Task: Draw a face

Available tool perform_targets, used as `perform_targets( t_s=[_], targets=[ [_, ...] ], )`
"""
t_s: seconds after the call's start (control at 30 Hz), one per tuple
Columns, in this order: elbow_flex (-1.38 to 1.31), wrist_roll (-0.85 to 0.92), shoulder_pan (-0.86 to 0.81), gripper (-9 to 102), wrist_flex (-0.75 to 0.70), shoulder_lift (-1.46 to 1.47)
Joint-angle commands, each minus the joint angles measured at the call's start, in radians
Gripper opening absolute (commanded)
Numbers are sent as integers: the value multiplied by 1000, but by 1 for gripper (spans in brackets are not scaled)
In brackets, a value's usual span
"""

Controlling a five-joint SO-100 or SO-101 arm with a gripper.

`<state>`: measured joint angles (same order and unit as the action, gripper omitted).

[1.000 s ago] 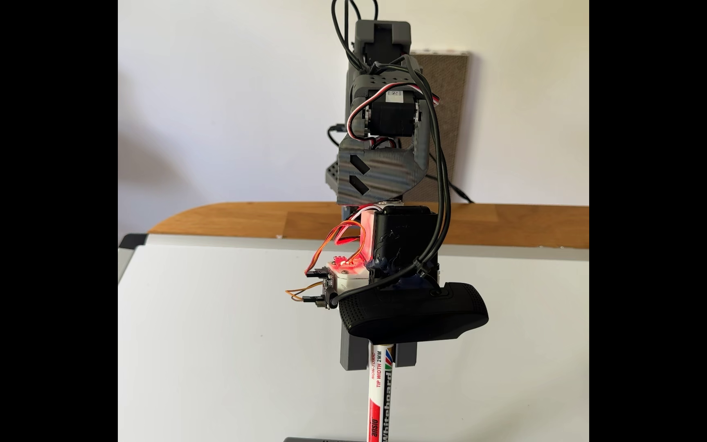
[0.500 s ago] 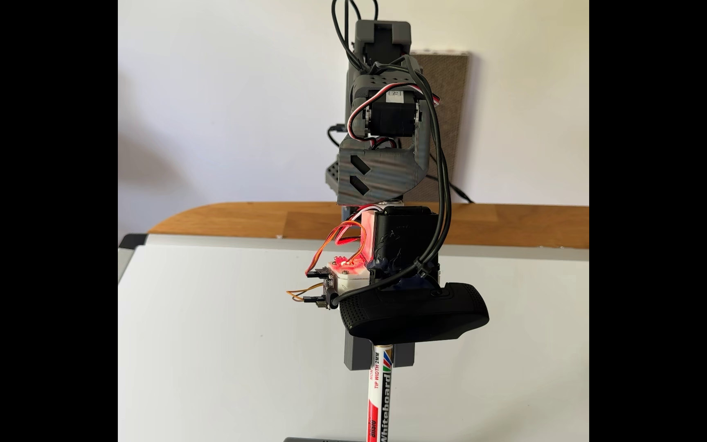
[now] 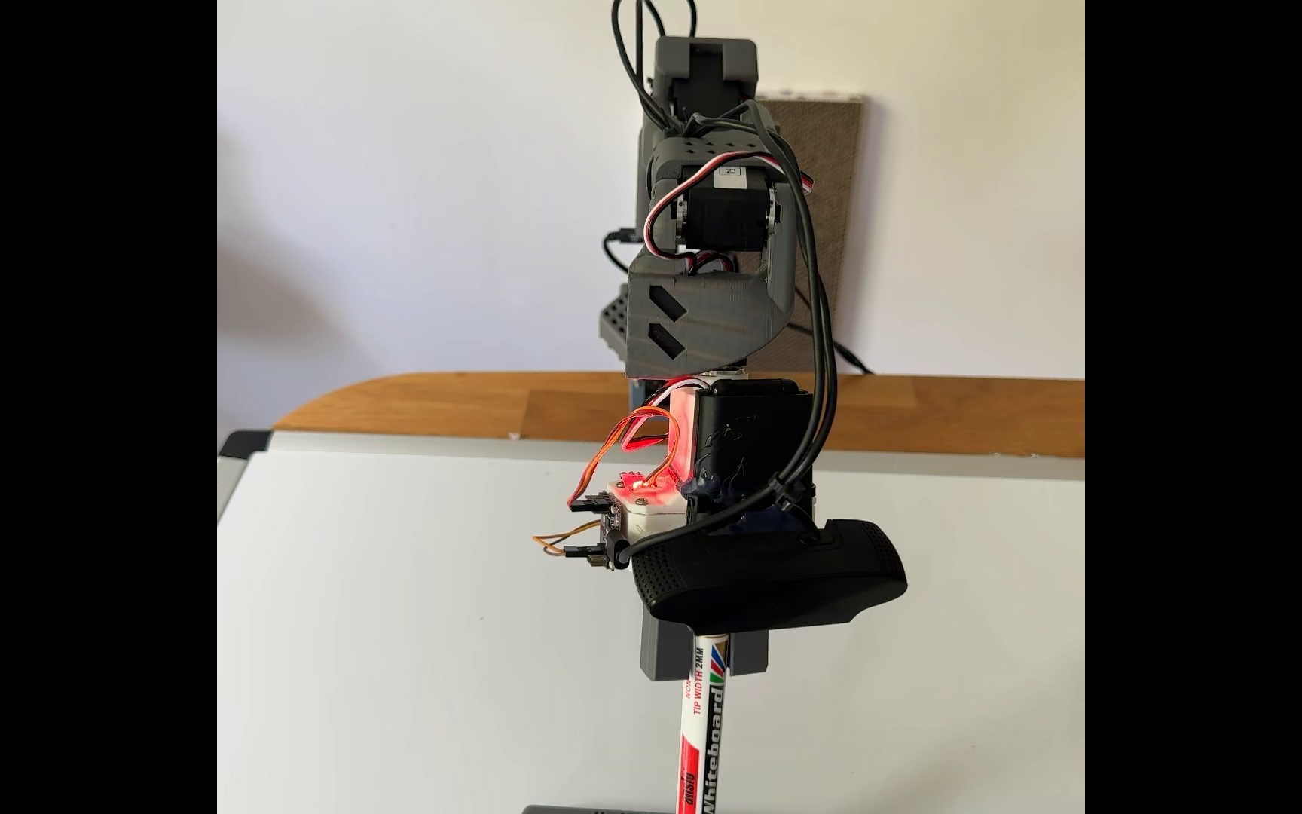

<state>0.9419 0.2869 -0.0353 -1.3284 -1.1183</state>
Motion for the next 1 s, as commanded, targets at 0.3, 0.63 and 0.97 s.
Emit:
perform_targets(
  t_s=[0.3, 0.63, 0.97],
  targets=[
    [-75, -2, -2, -1, -2, -40],
    [-83, -9, -2, -1, -2, -43],
    [-81, -11, 21, -1, -55, -166]
  ],
)
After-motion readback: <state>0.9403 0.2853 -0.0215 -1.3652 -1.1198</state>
